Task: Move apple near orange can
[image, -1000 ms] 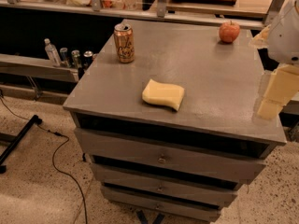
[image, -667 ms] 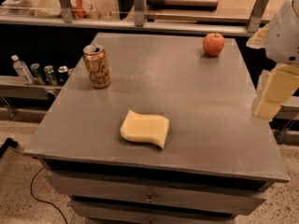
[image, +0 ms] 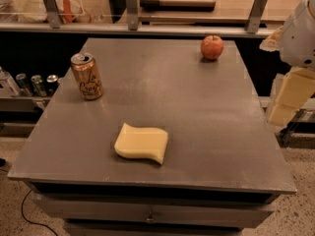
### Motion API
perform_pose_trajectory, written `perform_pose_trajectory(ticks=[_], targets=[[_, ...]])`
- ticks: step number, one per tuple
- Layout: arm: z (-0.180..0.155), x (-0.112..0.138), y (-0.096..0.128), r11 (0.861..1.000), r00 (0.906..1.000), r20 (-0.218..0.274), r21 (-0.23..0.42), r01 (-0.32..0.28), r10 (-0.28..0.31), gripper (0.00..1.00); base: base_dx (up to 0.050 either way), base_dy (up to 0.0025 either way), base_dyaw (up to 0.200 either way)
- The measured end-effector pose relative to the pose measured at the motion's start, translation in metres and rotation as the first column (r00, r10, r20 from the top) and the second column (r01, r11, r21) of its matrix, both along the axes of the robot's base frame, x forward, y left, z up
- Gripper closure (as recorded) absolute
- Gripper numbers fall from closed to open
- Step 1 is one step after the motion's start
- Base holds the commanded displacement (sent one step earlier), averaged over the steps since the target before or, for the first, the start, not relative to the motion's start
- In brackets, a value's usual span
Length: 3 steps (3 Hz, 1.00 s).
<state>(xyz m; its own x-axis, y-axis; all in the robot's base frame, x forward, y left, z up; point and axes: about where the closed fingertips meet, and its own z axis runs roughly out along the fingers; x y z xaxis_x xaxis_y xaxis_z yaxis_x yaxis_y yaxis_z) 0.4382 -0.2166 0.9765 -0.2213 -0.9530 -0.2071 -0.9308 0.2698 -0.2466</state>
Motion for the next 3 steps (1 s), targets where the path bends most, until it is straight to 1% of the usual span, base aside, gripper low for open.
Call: perform_pose_trajectory(ticks=[1,2,3], targets=[[-0.002,0.027,-0.002,0.999,0.9997,0.014,0.038,0.02,-0.02,0.0,0.0,0.0,0.0],[-0.007,0.069,-0.004,0.992,0.9971,0.029,0.107,0.066,-0.07,0.0,0.0,0.0,0.0],[-0.009,0.107,-0.011,0.974,0.984,0.062,0.163,0.155,-0.167,0.0,0.0,0.0,0.0]])
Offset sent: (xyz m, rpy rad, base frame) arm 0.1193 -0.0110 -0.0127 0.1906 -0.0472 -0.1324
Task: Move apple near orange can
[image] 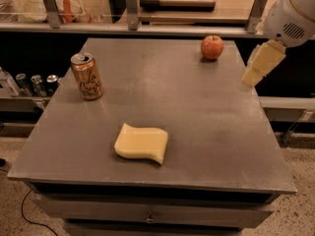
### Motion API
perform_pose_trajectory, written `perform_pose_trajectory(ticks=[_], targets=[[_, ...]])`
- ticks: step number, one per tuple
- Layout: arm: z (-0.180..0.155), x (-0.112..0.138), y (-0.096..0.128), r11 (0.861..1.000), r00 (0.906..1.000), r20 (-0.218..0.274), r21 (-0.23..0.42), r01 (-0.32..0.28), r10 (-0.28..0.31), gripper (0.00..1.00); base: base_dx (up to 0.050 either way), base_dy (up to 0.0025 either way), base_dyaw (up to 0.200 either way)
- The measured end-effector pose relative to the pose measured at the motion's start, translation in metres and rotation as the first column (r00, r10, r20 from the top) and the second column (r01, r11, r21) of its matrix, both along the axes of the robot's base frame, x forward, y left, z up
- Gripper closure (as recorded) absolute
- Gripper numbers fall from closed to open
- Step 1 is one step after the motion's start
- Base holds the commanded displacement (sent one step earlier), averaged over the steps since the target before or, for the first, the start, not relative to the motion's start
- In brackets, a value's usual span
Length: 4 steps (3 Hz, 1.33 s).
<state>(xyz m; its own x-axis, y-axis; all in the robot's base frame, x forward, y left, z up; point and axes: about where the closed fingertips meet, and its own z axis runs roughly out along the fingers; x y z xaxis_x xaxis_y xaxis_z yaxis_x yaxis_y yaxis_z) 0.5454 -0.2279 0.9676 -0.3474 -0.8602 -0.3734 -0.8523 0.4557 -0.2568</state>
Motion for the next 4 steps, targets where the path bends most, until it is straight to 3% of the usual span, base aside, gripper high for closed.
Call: perform_pose_trajectory(ticks=[1,3,4], targets=[[0.001,0.032,-0.013,0.986,0.9872,0.043,0.07,0.15,-0.153,0.0,0.0,0.0,0.0],[0.002,0.033,-0.011,0.981,0.9836,0.04,0.085,0.172,-0.176,0.0,0.0,0.0,0.0],[-0.003,0.045,-0.011,0.97,0.975,0.055,0.127,0.207,-0.215,0.0,0.0,0.0,0.0]])
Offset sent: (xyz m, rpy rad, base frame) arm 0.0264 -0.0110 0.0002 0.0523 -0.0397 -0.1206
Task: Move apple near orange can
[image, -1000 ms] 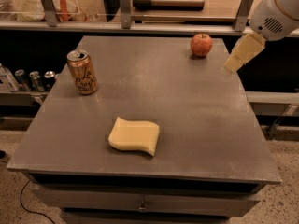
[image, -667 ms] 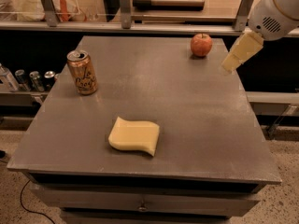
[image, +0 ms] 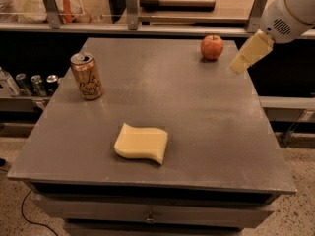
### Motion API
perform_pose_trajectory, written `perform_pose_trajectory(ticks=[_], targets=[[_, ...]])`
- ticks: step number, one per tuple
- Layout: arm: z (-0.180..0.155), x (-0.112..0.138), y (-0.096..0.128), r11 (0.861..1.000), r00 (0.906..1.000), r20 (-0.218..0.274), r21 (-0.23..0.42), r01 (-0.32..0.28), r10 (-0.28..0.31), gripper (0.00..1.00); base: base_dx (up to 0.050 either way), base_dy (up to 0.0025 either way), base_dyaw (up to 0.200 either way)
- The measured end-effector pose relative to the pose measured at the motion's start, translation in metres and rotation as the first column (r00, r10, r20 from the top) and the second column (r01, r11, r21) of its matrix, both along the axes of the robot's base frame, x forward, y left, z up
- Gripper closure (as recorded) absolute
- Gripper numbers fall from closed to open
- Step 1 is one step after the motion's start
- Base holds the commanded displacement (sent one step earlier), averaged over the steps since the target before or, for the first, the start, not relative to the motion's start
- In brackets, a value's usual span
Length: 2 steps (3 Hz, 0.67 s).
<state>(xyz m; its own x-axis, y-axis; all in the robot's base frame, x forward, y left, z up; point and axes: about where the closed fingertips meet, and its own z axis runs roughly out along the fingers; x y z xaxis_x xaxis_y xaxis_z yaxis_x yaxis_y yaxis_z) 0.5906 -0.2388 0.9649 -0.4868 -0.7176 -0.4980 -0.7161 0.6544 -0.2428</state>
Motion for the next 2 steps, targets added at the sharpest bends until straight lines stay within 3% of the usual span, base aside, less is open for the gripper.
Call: perform_pose_trajectory(ticks=[2], targets=[[-0.022,0.059,-0.002,0.982,0.9884,0.07,0.145,0.124,-0.135,0.0,0.0,0.0,0.0]])
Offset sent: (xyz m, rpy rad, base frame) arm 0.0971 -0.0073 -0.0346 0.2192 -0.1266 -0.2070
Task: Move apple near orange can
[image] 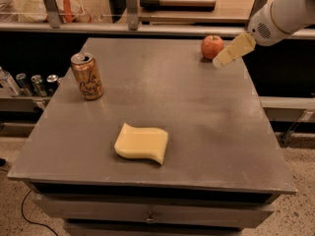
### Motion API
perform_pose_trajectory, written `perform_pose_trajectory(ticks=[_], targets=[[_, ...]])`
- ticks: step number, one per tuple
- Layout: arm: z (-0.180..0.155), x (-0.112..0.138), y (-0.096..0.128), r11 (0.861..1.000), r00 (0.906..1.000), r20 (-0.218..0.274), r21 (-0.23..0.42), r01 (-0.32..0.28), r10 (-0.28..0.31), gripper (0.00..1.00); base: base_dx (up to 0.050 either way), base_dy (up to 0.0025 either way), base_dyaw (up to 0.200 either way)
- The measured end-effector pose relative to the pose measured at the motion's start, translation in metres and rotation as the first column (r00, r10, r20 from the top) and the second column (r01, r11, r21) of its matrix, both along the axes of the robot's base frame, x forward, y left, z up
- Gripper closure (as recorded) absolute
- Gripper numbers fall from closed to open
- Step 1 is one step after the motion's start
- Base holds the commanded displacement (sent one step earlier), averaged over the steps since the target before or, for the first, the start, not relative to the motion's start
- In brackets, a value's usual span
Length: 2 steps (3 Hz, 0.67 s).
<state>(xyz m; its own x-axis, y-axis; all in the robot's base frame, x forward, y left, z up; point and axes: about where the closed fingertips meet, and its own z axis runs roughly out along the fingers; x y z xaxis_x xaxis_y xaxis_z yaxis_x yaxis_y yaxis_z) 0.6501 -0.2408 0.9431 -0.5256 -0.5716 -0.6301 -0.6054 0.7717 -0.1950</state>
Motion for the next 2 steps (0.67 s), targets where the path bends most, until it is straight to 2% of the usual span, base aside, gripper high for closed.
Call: perform_pose_trajectory(ticks=[2], targets=[[-0.021,0.059,0.0,0.995,0.9955,0.051,0.066,0.076,-0.08,0.0,0.0,0.0,0.0]])
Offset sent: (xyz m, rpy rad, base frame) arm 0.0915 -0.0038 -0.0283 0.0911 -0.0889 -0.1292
